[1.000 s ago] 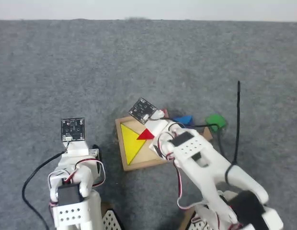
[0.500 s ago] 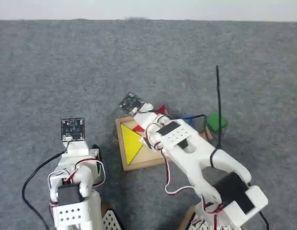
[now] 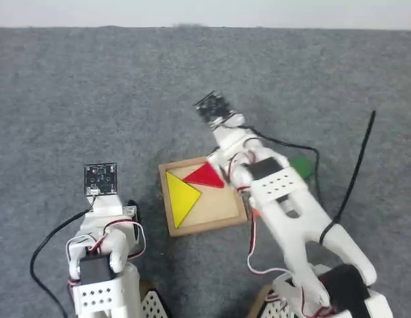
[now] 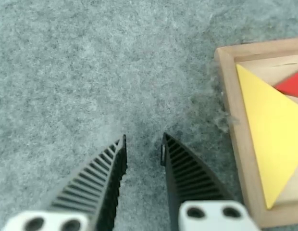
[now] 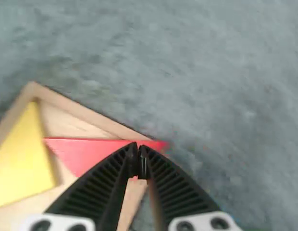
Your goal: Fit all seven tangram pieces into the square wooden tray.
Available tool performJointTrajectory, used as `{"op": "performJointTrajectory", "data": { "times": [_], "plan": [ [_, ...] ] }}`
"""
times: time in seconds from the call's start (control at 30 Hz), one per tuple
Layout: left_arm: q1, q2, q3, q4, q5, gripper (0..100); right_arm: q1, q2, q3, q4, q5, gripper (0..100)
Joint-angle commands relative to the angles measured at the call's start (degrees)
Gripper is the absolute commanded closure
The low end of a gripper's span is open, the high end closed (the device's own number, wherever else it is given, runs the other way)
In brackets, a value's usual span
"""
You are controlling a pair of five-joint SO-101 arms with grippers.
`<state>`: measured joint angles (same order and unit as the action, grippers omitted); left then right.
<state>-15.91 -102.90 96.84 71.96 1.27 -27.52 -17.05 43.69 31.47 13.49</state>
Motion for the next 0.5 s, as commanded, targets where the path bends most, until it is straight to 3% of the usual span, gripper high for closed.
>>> {"op": "performJointTrajectory", "data": {
  "times": [0.0,0.2,0.47],
  "plan": [
    [-0.4,-0.8,-0.3,0.1,-0.3,89,1.3,3.6,-5.5,-1.9,0.4,99.1],
    [-0.4,-0.8,-0.3,0.1,-0.3,89,4.4,17.4,-16.0,5.3,0.7,99.1],
    [-0.4,-0.8,-0.3,0.1,-0.3,89,4.0,19.3,-14.5,8.1,0.7,99.1]
  ]
}}
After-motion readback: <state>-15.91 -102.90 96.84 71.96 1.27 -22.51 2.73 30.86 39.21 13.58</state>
